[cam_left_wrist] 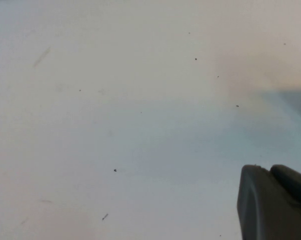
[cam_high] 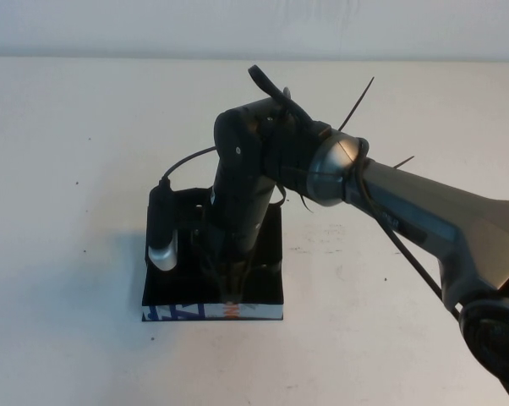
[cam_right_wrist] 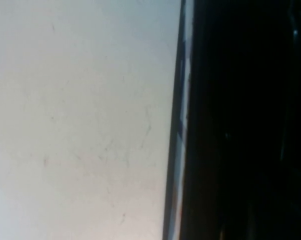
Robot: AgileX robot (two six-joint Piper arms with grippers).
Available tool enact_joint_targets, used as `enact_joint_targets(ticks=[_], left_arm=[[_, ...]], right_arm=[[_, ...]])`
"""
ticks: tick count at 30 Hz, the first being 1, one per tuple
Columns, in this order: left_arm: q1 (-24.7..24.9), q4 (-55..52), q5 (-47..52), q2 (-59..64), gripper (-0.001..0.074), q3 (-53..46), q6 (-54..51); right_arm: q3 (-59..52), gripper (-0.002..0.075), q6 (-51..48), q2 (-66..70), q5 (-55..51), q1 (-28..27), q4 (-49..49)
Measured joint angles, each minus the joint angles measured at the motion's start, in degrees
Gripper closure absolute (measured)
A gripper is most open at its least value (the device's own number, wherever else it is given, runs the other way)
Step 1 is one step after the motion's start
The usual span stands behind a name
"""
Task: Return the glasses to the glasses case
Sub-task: Place the glasses in the glasses case
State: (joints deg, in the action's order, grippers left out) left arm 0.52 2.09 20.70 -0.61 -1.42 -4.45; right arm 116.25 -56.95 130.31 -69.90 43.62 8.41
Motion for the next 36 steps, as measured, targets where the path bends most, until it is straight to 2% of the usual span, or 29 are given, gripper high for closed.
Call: enact_joint_targets(ticks=[18,20,27,30,36], left_arm=[[0.0,0.0,0.0,0.0,0.0736,0.0,0.0],[0.0,0.0,0.0,0.0,0.0736,0.0,0.0],[0.0,0.0,0.0,0.0,0.0736,0.0,0.0],[0.0,0.0,0.0,0.0,0.0736,0.0,0.0],[0.0,0.0,0.0,0.0,0.0736,0.0,0.0]], right_arm=[[0.0,0.0694,1.75,0.51,0.0,-0.56,2.07],[0.0,0.0658,1.75,0.51,0.0,-0.56,2.07],[0.22,0.0407,1.75,1.25,0.0,-0.56,2.07],[1.8,0.0376,1.96,1.24,-0.19,-0.56,2.07],[3.8,0.0367,3.41,-0.94,-0.19,-0.56,1.71]])
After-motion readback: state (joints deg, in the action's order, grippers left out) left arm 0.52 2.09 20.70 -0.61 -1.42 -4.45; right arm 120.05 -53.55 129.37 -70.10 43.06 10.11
